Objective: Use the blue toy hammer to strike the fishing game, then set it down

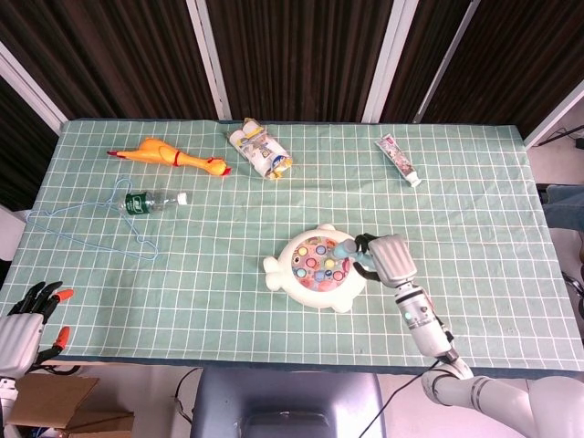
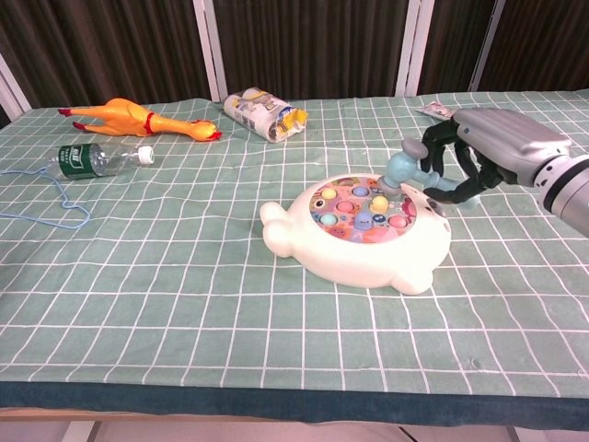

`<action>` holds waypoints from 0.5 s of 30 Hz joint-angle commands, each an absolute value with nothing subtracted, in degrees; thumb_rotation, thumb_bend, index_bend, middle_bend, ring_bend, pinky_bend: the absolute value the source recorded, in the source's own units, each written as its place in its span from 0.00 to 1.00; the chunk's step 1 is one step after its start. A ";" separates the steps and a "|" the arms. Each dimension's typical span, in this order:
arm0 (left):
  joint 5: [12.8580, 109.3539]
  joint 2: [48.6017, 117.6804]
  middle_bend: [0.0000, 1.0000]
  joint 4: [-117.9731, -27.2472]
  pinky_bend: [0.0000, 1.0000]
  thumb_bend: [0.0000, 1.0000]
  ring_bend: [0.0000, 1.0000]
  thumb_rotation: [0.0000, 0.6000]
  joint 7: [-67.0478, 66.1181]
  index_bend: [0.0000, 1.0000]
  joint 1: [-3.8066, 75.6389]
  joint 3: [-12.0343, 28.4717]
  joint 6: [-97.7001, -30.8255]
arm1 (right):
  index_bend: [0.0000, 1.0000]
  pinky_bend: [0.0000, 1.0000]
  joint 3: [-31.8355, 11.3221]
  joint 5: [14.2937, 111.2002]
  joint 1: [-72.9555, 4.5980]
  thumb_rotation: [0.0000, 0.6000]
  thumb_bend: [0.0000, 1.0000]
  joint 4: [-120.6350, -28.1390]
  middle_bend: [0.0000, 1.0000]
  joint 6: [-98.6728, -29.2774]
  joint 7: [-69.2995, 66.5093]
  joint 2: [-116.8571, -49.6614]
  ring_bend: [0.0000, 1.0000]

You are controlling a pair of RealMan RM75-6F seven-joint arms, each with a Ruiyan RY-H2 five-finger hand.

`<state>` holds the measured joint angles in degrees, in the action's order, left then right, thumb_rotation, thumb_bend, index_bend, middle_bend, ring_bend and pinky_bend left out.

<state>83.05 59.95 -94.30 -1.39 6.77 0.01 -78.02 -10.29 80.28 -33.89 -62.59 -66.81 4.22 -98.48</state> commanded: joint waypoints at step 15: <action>83.08 59.97 0.11 -94.49 0.25 0.44 0.06 1.00 -1.76 0.23 6.84 -0.10 -77.78 | 0.85 0.95 -9.05 80.81 -33.46 1.00 1.00 -72.79 0.68 -66.68 10.00 -94.18 0.79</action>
